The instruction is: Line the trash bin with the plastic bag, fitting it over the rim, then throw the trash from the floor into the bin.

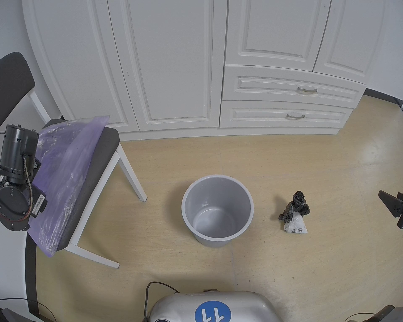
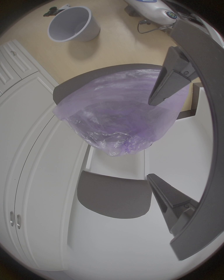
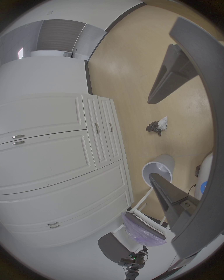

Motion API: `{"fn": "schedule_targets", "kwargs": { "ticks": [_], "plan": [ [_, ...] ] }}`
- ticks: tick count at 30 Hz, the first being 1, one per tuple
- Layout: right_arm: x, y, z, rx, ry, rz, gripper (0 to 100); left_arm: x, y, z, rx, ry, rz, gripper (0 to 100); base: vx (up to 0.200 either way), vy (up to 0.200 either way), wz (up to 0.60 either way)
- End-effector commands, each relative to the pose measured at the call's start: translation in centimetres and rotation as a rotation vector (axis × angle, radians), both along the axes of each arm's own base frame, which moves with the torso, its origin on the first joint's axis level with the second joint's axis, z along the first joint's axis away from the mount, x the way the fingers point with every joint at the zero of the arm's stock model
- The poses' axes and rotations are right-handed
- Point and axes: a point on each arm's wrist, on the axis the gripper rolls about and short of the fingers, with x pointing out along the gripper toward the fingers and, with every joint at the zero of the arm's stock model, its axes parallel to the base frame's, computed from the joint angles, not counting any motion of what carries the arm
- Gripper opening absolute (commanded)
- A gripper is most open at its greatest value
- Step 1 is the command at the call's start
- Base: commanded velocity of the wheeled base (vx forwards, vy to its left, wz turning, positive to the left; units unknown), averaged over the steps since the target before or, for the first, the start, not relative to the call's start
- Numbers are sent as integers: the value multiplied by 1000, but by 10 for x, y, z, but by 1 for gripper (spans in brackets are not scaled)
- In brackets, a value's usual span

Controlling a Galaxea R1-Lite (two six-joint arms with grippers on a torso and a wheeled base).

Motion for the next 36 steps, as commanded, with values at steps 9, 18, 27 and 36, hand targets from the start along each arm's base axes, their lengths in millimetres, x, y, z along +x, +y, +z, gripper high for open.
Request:
{"fn": "schedule_targets", "kwargs": {
  "ticks": [9, 18, 27, 36],
  "plan": [
    [-2, 0, 2, -1, -13, 1, 100, 13, -11, -18, 4, 14, -32, 100, 0, 0, 0],
    [-3, 0, 1, -14, -13, 3, 100, 23, -27, -39, 14, 40, -84, 100, 0, 0, 0],
    [-2, 0, 0, -14, -8, 3, 100, 28, -47, -45, -2, -5, -152, 100, 0, 0, 0],
    [0, 0, -2, -14, 5, 5, 100, 27, -62, -69, -58, 49, -281, 100, 0, 0, 0]
  ]
}}
